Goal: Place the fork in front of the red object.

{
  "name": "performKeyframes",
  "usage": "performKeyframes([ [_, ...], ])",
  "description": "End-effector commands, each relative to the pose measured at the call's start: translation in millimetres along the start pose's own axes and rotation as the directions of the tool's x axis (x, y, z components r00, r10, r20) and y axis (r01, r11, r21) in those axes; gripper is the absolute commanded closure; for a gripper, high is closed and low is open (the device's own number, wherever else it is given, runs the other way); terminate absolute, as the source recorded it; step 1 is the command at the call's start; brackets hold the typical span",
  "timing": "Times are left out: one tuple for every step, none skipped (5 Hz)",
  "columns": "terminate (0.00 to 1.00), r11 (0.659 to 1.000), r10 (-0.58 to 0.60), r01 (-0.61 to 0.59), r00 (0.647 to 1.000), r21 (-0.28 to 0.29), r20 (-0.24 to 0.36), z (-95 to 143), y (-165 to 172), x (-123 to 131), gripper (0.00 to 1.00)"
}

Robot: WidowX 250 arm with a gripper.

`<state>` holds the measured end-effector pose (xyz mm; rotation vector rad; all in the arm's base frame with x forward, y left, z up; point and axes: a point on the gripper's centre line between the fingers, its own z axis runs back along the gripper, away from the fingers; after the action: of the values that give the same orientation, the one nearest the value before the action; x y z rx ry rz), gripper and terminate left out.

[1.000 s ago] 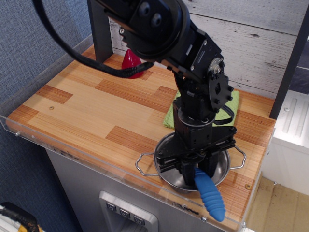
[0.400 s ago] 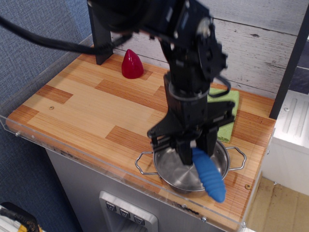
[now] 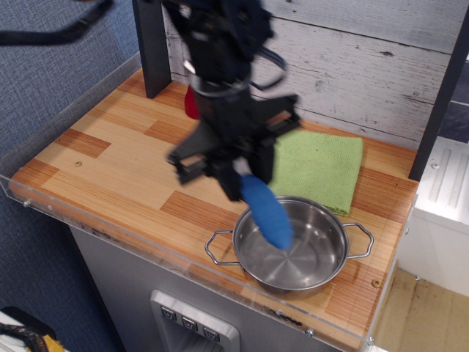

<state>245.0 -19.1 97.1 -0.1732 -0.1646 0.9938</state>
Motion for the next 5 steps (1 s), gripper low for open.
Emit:
performKeyframes([
  [0.00, 0.991, 0.133, -0.131, 0.989, -0.028, 0.064, 6, 13, 43, 1.00],
  [0.00, 0.973, 0.231, -0.229, 0.968, -0.032, 0.102, -3, 17, 60, 1.00],
  [0.00, 0.938, 0.347, -0.343, 0.930, -0.055, 0.119, -10, 23, 81, 1.00],
  [0.00, 0.917, 0.398, -0.399, 0.909, -0.017, 0.125, -26, 25, 102, 1.00],
  [0.00, 0.911, 0.407, -0.412, 0.902, 0.002, 0.145, -38, 26, 119, 1.00],
])
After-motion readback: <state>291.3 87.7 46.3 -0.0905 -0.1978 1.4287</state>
